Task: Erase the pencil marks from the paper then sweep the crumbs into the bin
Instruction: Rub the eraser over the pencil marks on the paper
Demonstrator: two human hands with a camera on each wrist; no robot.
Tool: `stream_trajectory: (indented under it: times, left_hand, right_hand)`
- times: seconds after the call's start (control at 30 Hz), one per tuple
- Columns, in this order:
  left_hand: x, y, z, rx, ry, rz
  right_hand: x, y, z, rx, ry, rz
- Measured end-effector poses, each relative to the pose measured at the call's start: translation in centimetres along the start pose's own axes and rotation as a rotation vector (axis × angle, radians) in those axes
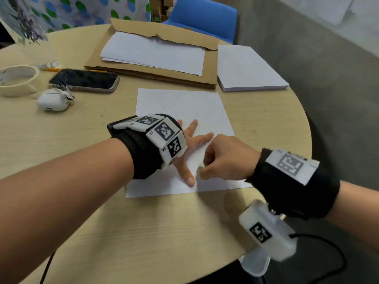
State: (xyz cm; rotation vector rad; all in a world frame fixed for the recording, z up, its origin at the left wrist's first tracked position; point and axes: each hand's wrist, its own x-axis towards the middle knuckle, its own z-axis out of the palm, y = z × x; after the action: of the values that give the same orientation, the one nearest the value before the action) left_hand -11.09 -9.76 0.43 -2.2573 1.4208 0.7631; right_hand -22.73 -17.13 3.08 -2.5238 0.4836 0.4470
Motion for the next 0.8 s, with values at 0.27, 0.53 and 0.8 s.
stream_trajectory:
  times: [0.27, 0.53, 0.8]
  left_hand:
    - [0.0, -0.1, 0.2, -0.010, 0.015, 0.001]
    - [-0.2, 0.0, 0.0, 0.008, 0.013, 0.003]
    - [0.0, -0.3, 0.6, -0.006, 0.050, 0.030]
  right_hand:
    - [0.5, 0.5, -0.8, -0.012, 0.091, 0.022]
    - [0.9, 2.1, -2.6, -0.018, 0.131, 0.161]
    - [0.6, -0.2, 0.2, 0.028, 0.011, 0.003]
